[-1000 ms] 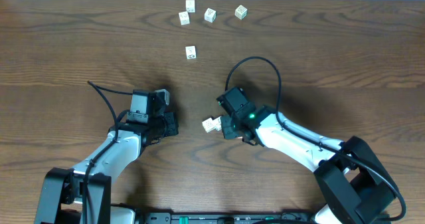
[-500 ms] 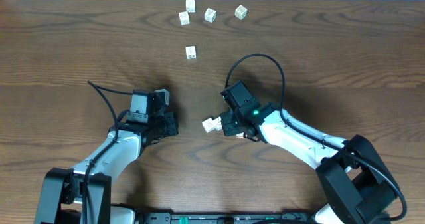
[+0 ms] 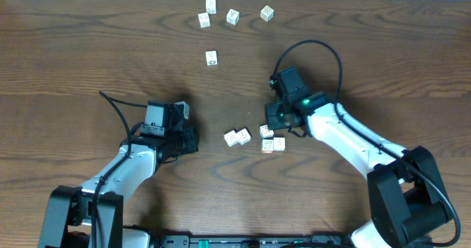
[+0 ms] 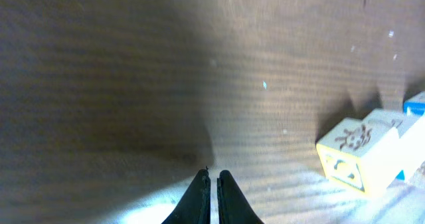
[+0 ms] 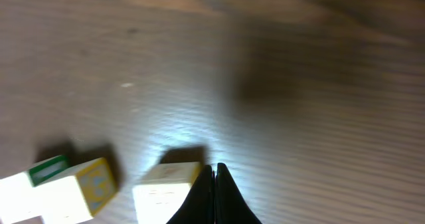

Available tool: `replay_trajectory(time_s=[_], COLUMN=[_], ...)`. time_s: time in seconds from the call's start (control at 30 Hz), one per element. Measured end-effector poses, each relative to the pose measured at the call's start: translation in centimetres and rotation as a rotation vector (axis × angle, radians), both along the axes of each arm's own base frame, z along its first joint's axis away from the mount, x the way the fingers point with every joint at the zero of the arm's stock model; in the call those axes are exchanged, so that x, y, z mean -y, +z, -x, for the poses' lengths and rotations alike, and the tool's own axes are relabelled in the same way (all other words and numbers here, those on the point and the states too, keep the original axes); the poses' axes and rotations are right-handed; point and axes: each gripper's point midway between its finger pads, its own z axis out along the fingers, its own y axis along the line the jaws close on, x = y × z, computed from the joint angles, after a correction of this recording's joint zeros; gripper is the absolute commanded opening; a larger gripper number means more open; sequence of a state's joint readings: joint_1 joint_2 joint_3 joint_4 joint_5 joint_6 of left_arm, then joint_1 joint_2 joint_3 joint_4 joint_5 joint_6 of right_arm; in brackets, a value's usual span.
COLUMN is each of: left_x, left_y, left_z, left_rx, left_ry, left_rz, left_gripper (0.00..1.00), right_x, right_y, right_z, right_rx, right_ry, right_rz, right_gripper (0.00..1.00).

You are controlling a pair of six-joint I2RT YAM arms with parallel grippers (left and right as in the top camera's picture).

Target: Lift 5 blocks

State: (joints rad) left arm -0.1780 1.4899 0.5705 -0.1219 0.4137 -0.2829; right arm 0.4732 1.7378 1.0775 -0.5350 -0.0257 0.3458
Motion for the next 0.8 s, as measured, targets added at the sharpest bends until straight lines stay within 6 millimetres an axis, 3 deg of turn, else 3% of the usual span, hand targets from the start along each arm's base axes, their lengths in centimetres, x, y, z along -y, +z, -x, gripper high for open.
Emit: replay_trajectory(time_s=[0.17, 0.37, 0.53, 0.8], left_x=[1.6, 2.3, 2.3, 2.7], left_y=[-0.1, 0.0, 0.0, 0.3], left_z=[1.1, 1.1, 1.1, 0.7], left_rx=[-0.018, -0.016, -0.021, -0.023], left_ry=[-0.061, -0.061, -0.046, -0.002], left_rz=[0.003, 0.014, 0.021, 0.048], left_gripper=[0.07, 0.07, 0.07, 0.07], right_x=[1.7, 1.3, 0.5, -2.6], right_y=[-0.2, -1.6, -4.4, -4.4], right_z=[-0.4, 0.1, 0.9, 1.5], right_rx=[-0.005, -0.044, -0.115, -0.109], right_ry=[-0.012, 0.010, 0.038, 0.113], right_rz=[0.028, 0.033, 0.029, -0.022], right_gripper=[0.01, 0.01, 0.01, 0.01])
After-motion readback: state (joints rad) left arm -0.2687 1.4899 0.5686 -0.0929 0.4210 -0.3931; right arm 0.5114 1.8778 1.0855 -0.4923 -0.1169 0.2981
